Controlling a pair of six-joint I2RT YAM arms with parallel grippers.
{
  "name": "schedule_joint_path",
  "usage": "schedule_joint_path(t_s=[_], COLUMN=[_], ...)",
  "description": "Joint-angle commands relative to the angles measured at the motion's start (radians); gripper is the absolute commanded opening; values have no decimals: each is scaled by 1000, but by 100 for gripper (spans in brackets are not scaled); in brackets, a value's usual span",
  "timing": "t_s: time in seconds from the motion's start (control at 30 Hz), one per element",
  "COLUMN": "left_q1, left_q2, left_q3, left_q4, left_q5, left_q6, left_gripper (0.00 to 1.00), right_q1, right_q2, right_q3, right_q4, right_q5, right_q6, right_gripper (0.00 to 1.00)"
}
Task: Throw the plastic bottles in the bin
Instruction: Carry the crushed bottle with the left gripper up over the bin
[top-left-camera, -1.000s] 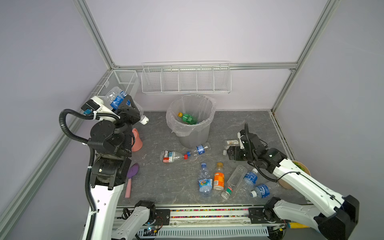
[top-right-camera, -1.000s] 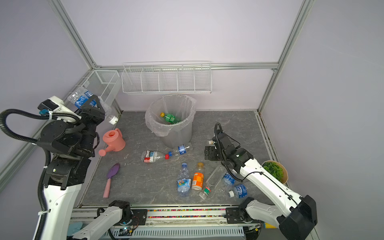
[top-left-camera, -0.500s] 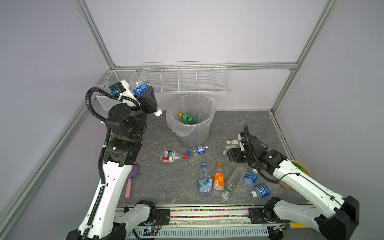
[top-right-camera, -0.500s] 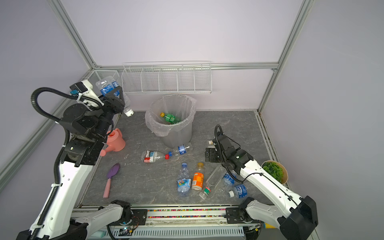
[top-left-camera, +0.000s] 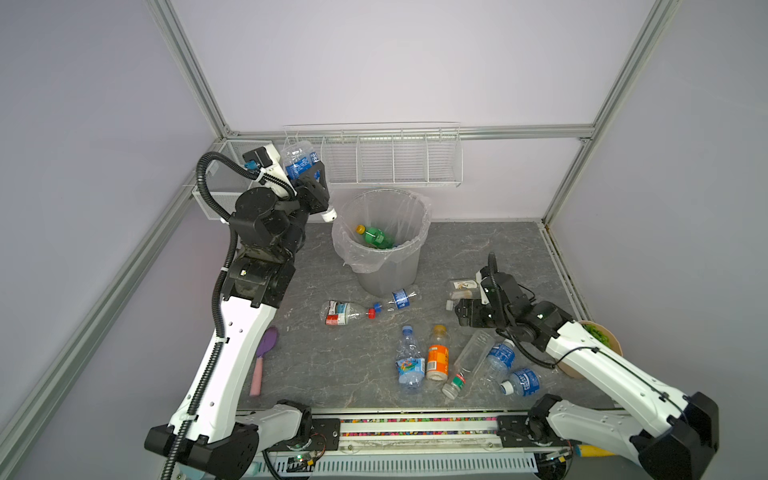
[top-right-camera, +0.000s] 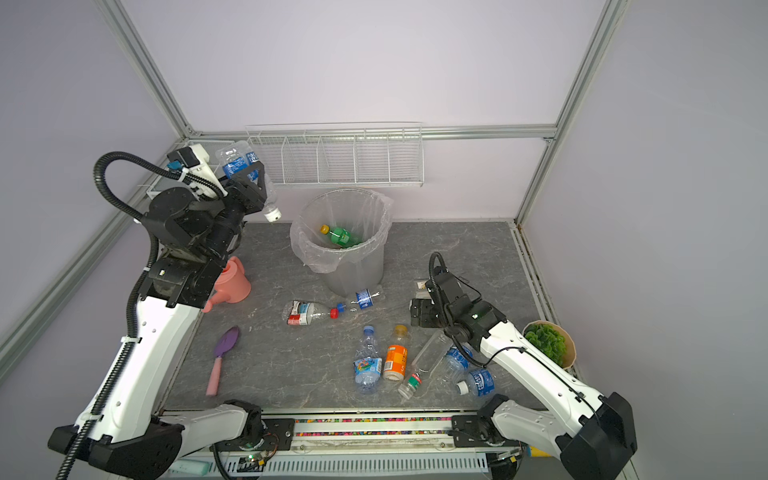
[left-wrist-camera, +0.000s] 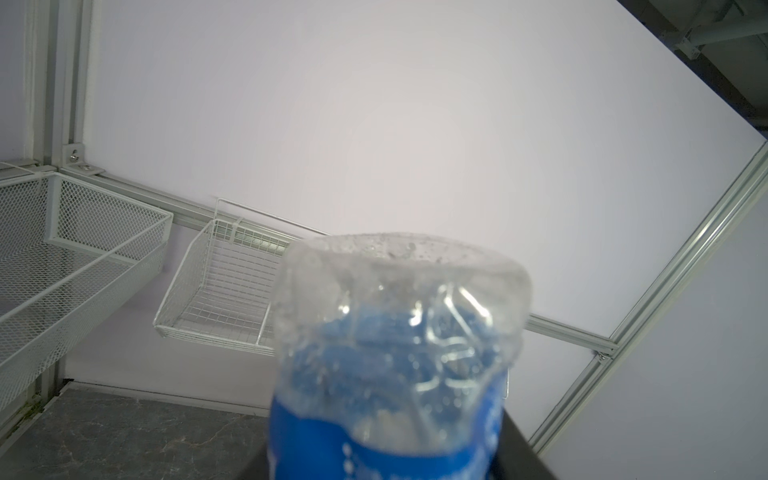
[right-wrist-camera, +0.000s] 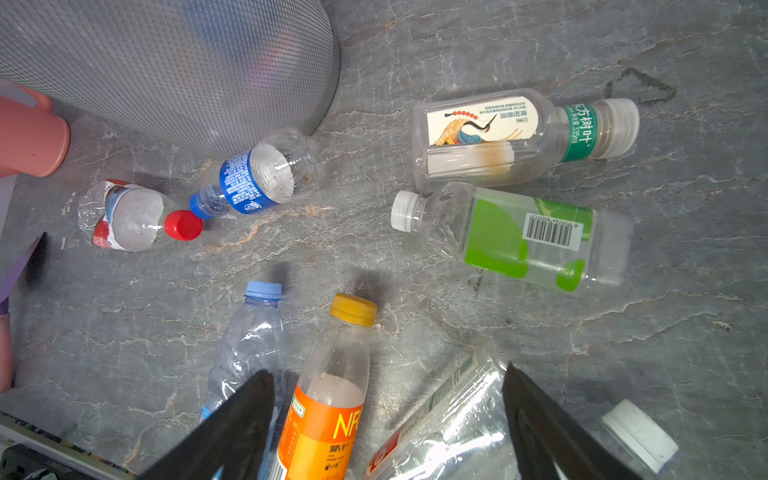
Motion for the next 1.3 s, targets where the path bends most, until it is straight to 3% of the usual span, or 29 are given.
schedule_joint_path(t_s=[0.0, 1.27], left_q1=[-12, -95], left_q2=[27, 274], left_q3=[39, 224], left_q4=[10, -138], left_q5=[10, 13], left_q6=[35, 150], left_gripper=[0, 0], right_q1=[-7, -7], right_q2=[-23, -28], right_q3=[-22, -34], right_q4=[-2, -4], right_q5=[-1, 6], right_q6=[13, 8], right_gripper=[89, 88])
